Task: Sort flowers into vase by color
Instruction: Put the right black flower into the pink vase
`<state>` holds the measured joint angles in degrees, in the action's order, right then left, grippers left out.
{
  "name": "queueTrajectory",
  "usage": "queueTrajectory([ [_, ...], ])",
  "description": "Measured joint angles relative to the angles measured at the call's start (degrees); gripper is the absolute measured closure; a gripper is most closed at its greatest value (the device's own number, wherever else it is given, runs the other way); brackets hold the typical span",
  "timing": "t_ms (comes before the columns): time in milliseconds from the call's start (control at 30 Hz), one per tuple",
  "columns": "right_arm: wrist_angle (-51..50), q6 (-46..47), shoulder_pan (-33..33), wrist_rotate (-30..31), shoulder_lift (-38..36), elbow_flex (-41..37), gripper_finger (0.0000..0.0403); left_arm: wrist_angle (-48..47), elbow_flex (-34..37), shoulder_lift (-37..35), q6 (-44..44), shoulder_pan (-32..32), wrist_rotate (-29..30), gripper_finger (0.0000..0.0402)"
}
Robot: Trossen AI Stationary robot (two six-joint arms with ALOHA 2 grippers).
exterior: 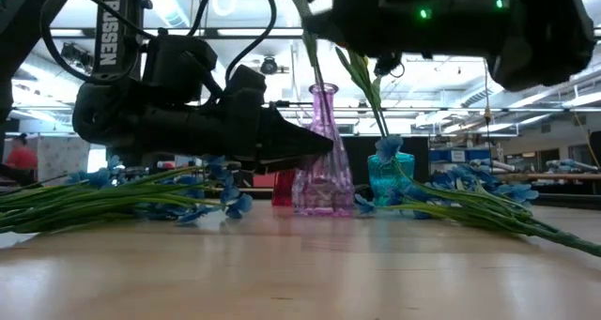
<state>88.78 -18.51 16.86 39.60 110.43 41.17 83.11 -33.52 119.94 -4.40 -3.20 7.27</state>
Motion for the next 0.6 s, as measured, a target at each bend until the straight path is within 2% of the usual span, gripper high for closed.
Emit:
queueTrajectory([
  [367,-0.2,4.4,-0.2,0.3,0.0,-4.3,0.0389,-2.1,-1.7,0.0,1.2,0.1,0.5,0.0009],
  [600,-0.2,4.0,-0.2,0.3,0.0,-4.3,0.0388,-4.8,-3.4,0.0,-2.0,0.1,-3.1,0.0009],
])
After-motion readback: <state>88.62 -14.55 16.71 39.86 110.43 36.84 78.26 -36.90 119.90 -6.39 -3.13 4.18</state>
